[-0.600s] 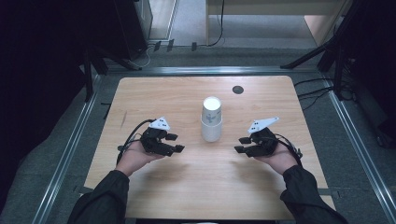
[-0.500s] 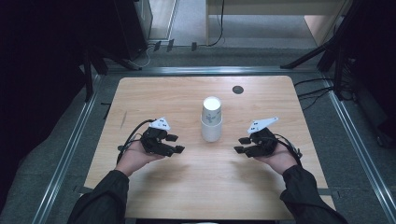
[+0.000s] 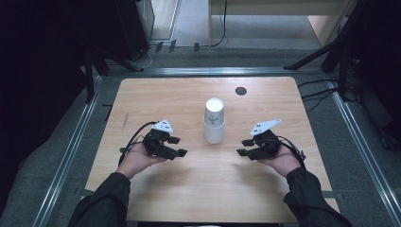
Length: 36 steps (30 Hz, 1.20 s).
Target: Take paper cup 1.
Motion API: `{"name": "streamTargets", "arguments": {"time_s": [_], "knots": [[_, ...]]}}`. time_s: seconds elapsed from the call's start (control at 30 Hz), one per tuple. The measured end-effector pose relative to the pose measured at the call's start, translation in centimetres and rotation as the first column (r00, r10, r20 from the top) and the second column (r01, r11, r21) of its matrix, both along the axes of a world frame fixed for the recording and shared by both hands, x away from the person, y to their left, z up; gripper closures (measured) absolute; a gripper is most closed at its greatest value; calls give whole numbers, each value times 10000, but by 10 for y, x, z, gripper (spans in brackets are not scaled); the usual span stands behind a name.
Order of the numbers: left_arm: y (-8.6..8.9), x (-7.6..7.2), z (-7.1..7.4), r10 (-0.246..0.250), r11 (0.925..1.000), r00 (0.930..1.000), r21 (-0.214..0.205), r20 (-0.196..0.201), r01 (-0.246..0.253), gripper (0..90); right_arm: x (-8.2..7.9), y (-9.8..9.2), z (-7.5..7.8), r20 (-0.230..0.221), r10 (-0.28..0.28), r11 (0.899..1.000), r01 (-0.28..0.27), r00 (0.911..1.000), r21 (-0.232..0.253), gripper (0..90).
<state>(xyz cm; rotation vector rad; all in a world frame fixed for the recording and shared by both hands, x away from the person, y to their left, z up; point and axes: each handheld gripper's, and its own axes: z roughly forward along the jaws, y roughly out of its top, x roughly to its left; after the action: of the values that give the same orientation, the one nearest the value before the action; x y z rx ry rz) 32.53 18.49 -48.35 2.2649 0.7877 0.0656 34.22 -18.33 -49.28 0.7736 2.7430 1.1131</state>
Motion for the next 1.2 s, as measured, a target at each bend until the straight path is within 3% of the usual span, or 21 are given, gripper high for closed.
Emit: {"name": "streamTargets", "arguments": {"time_s": [0.57, 0.7, 1.1, 1.2], "knots": [[-2, 0, -1, -68, 10000, 10000, 63, -54, 68, 351, 0, 0, 0, -4, 3, 10000, -3, 10000, 22, 536], [-2, 1, -1, -38, 10000, 9994, -38, -340, 36, 348, 0, 0, 0, -75, -1, 10000, 2, 10000, 95, 525], [-6, 6, -1, 4, 9999, 9999, -131, -168, -6, 326, 3, -6, -3, -207, 255, 9990, -247, 9995, 384, 524], [-8, 5, -2, -112, 9999, 9998, 25, -171, 112, 321, 3, -8, -2, -234, 387, 9986, -379, 9990, 366, 524]]}}
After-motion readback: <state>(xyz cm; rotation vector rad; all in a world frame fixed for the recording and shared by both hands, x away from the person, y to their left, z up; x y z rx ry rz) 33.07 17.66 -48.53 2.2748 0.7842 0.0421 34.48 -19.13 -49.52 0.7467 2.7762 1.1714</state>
